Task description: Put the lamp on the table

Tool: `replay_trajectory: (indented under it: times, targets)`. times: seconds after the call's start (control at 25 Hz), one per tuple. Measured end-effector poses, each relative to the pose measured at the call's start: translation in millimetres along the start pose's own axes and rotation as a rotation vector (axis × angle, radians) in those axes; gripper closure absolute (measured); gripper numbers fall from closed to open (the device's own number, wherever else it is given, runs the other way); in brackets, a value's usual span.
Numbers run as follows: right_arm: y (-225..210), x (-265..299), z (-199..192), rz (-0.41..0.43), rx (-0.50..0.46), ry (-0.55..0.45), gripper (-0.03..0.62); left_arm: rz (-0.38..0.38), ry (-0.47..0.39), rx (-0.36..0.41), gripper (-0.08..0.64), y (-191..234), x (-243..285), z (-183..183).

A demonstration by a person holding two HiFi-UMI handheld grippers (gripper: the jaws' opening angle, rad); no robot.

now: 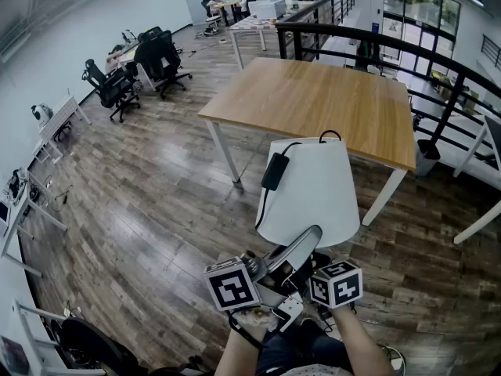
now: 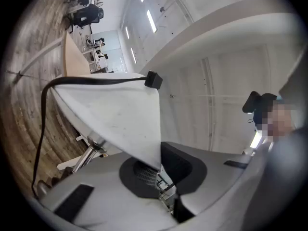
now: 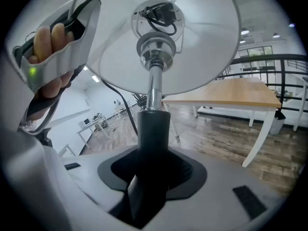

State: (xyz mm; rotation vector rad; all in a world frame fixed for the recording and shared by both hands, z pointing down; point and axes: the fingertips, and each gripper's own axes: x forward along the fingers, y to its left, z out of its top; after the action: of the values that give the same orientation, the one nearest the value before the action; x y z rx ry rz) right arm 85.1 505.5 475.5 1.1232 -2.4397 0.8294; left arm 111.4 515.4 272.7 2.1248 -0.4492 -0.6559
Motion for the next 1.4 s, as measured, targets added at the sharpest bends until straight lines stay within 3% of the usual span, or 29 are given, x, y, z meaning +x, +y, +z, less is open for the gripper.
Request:
replay_trajectory:
  times: [0.92, 1.4]
  targets:
    - [-11, 10, -6, 0.004, 0.003, 0.007, 0.428, 0.006, 0.002, 0.004, 0.549, 15, 3, -1]
    - [-23, 6, 22, 0.053, -0.032, 0.035, 0.428, 0.035, -0.043, 0.019, 0.549, 12, 30, 17]
